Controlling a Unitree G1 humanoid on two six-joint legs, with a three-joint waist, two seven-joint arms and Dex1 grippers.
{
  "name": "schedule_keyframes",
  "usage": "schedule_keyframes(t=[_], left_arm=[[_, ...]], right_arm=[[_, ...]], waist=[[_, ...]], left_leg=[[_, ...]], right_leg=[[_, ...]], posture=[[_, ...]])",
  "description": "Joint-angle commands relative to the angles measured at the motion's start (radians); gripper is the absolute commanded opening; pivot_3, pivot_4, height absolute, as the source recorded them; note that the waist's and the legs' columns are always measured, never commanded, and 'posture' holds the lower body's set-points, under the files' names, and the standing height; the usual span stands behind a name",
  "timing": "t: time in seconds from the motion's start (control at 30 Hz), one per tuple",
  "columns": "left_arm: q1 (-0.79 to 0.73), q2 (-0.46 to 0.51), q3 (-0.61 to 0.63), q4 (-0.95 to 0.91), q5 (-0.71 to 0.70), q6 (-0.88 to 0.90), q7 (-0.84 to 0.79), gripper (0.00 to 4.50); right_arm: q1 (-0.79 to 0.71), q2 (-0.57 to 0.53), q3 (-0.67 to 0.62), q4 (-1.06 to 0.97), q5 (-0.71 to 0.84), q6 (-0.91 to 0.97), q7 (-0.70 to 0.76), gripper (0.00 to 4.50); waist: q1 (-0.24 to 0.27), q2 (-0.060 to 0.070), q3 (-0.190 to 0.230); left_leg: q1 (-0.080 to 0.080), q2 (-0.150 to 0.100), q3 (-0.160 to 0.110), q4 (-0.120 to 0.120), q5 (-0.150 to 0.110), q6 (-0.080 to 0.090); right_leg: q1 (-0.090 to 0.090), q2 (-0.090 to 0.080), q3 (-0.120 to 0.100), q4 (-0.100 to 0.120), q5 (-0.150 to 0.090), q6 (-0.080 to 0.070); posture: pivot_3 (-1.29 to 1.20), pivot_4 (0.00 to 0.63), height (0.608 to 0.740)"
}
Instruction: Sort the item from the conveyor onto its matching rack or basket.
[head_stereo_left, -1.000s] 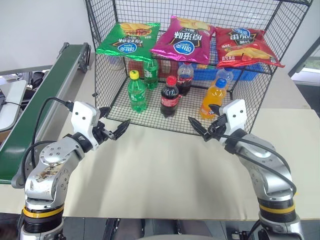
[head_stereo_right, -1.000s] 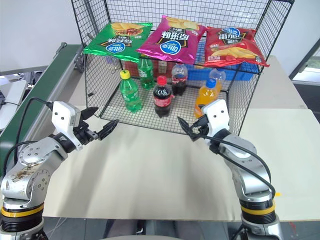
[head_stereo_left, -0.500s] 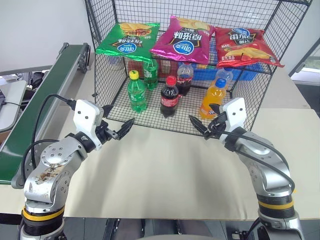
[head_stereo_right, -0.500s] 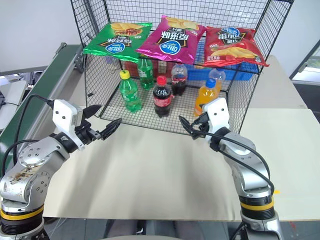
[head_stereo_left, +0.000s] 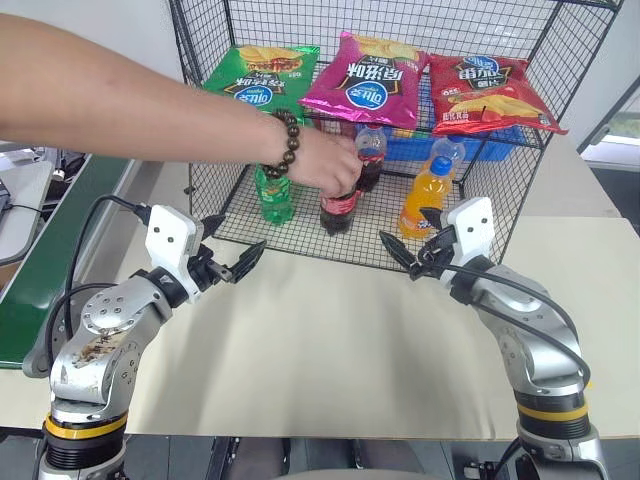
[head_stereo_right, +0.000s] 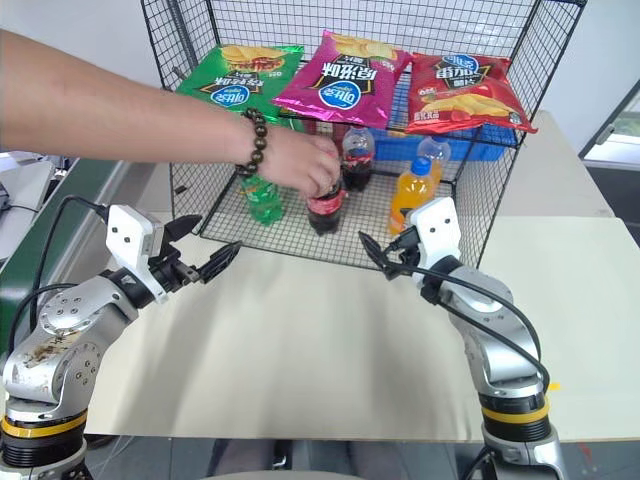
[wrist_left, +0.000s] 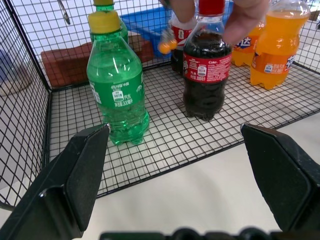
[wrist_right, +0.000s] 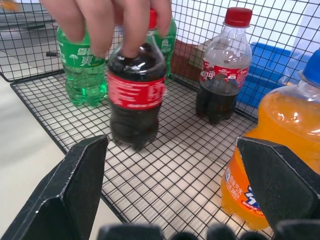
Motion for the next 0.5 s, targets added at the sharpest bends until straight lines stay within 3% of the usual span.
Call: schedule_keyframes(t=[0.03,0.5], left_arm=[[0.011,0.015,0.025,-0.01,0.004,-0.034,-0.012,4.45],[0.051,0.017,0.048,-0.008,0.01,-0.075,-0.008,4.45]], right_arm=[[-0.005,-0.009,-0.02,-0.034,0.003,-0.029,0.008,4.5],[-0.05,-0.004,0.011,-0.001,-0.002,-0.043,0.038,4.5]], waist=[[0.0,0.0,0.0],[0.0,0.0,0.0]], left_leg=[[0.0,0.0,0.0,0.0,0.0,0.0],[0.0,0.0,0.0,0.0,0.0,0.0]], right_leg=[[0.0,0.0,0.0,0.0,0.0,0.0],[0.0,0.0,0.0,0.0,0.0,0.0]], posture=[[0.0,0.15,0.74],[0.0,0.15,0.74]])
